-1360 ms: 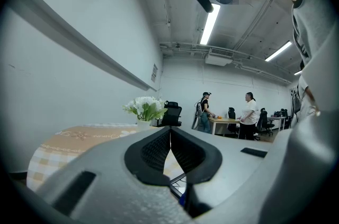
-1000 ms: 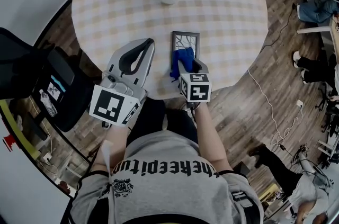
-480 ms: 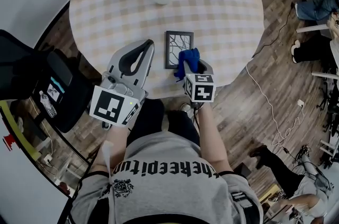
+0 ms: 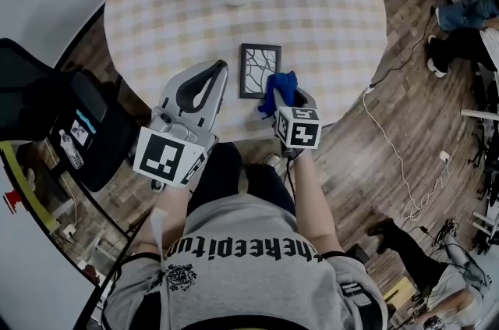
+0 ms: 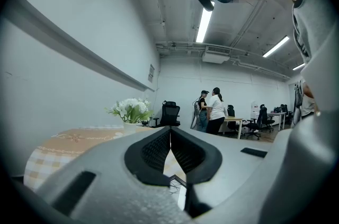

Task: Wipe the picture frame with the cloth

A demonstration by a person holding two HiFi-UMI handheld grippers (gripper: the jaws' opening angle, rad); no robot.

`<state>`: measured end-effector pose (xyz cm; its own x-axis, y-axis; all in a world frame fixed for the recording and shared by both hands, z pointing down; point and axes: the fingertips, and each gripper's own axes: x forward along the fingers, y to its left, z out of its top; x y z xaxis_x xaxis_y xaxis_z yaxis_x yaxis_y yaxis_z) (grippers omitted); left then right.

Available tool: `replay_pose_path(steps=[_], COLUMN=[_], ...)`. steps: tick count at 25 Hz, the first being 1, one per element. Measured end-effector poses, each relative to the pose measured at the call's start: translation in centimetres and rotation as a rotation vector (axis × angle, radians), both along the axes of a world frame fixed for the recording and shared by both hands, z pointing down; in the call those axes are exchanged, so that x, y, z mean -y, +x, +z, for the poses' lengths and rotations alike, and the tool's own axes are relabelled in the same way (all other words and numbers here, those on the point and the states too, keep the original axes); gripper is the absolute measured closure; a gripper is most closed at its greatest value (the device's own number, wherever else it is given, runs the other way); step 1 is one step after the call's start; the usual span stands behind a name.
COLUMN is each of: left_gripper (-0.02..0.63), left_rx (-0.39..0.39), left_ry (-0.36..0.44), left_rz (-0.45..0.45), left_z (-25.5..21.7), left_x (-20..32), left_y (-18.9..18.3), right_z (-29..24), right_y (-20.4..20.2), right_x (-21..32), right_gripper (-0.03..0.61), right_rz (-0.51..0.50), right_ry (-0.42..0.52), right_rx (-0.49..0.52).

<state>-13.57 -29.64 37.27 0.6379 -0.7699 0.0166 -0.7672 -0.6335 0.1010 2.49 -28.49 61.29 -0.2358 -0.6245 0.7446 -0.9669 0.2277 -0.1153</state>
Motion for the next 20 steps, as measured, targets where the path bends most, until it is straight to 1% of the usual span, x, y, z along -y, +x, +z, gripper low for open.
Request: replay_pose_path(steps=[5, 14, 20], left_gripper=[0.597, 0.597, 0.597], left_rx=[0.008, 0.017, 0.021], left_ry=[0.021, 0.060, 0.093], left_rz=[-0.017, -0.034, -0.036], left_z=[-1.0, -3.1, -4.6], left_x=[-1.1, -3.6, -5.2], left_y=[0.3, 2.4, 4.4], right_z=[-1.9, -6.4, -10.4], right_y=[-0.2, 0.9, 2.1], right_x=[-0.1, -1.2, -2.0], right_gripper=[0.430, 0.430, 0.430], right_rz=[-0.009, -0.040, -0.072], right_ry=[0.062, 0.169, 0.262], right_rx=[0.060, 0.112, 0.117])
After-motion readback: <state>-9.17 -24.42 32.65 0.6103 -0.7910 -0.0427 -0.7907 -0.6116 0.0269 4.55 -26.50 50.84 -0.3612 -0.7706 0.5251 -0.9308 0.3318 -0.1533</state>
